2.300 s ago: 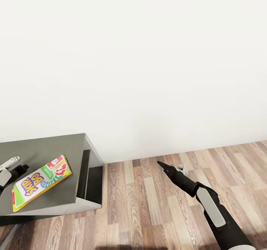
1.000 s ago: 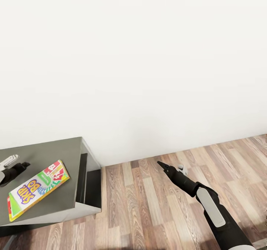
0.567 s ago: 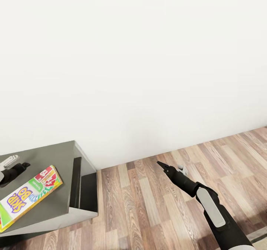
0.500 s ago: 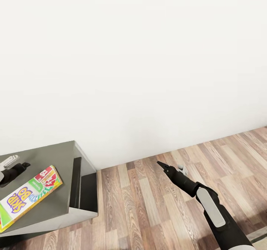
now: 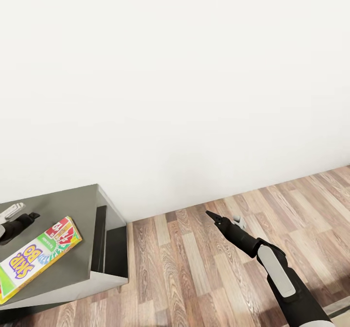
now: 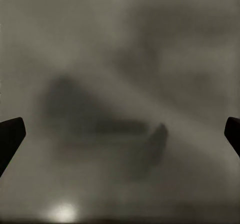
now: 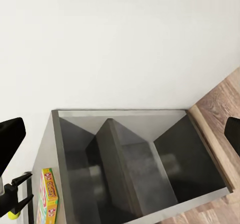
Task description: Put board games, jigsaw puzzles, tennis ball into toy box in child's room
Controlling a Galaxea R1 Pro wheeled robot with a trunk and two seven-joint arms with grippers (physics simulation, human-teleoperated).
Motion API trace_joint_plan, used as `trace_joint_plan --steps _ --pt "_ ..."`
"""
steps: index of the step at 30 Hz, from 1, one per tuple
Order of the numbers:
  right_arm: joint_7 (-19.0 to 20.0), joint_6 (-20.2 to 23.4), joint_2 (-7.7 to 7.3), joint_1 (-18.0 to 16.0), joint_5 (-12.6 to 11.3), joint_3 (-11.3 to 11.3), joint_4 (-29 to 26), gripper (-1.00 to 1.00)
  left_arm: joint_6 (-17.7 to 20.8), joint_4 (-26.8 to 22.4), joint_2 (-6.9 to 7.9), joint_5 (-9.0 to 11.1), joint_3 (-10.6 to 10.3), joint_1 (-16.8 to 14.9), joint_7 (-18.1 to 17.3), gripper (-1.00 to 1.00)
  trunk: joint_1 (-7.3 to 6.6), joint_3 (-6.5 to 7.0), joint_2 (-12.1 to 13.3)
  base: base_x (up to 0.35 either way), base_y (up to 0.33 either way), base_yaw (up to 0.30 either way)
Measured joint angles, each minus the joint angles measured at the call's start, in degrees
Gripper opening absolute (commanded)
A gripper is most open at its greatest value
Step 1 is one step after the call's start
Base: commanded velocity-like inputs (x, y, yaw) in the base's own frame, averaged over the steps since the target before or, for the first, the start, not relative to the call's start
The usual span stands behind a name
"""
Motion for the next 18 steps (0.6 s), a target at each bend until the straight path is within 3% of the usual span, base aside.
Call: trace_joint_plan --steps 18 --pt "0.01 0.01 0.0 0.0 -0.07 0.03 -0.23 1.0 1.4 -0.13 0.04 0.0 0.01 0.0 -0.01 1.0 0.0 0.0 0.0 0.0 0.0 0.0"
